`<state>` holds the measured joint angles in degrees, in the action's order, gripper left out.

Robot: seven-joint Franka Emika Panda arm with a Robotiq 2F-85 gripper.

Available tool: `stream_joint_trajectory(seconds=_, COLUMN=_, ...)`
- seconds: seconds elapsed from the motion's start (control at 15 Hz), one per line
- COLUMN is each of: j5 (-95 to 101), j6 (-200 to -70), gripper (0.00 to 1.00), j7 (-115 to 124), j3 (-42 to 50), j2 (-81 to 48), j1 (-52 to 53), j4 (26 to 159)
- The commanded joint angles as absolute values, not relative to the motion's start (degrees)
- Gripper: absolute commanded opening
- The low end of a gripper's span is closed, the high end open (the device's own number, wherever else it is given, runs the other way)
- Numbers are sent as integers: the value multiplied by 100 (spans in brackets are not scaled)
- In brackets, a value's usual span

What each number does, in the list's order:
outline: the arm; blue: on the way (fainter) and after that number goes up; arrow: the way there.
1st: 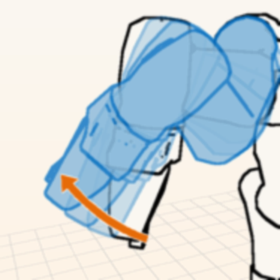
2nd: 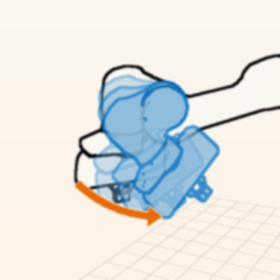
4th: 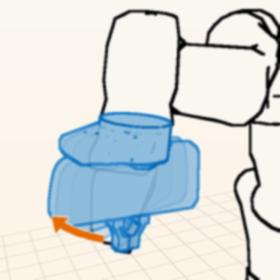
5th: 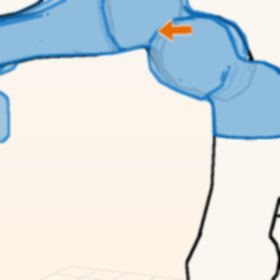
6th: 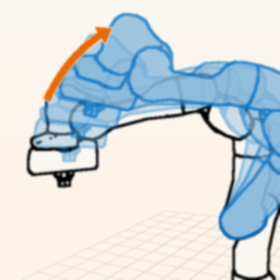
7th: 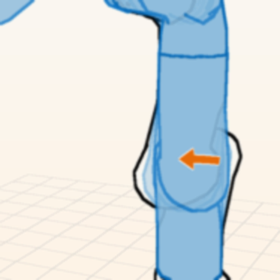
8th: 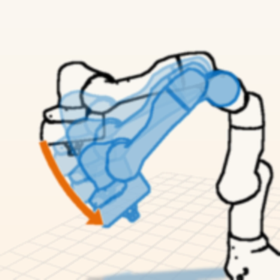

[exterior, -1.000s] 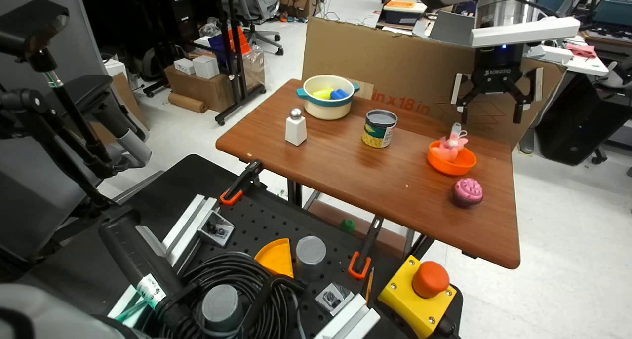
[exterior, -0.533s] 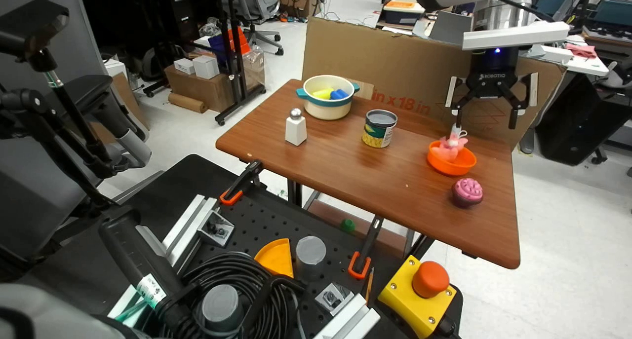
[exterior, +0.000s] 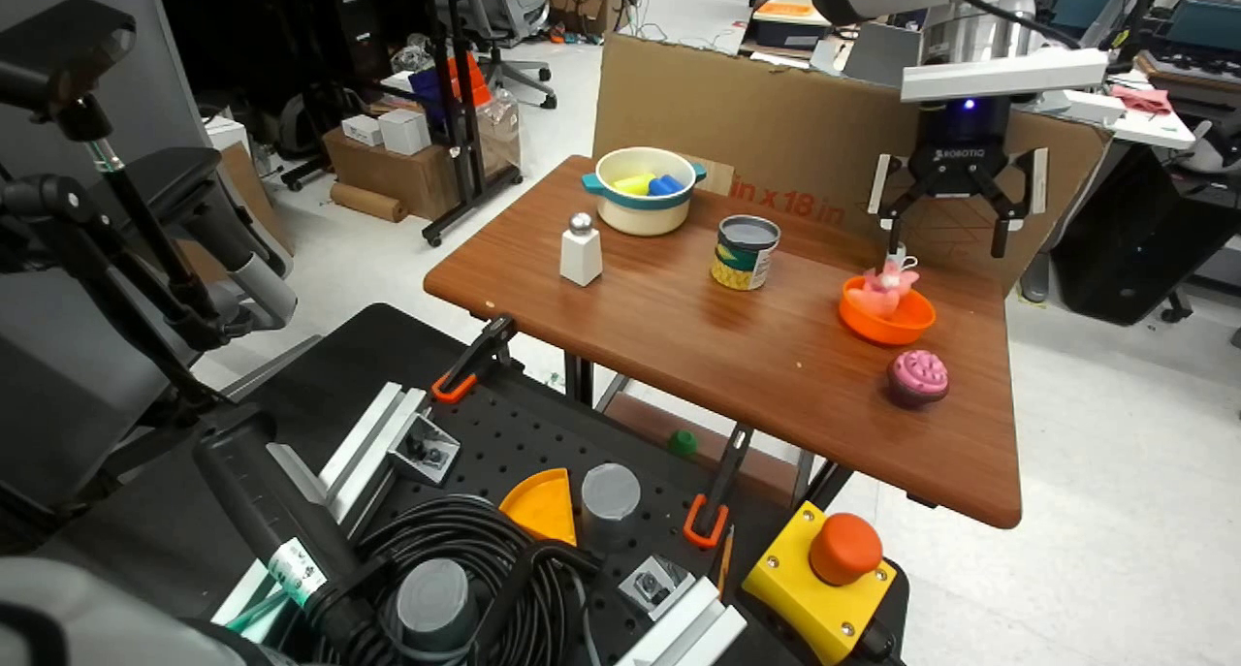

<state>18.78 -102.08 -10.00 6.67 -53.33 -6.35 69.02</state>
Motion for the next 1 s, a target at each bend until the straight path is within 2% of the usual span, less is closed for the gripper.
stream_joint_trajectory(seconds=0.0, j5=1865, j6=-10050, gripper=100, j7=-1026, j3=676, j2=-5442, j1=-565, j4=6737)
stream_joint_trajectory(seconds=0.93, j5=1907, j6=-9995, gripper=100, j7=-1680, j3=528, j2=-5459, j1=-521, j4=6769)
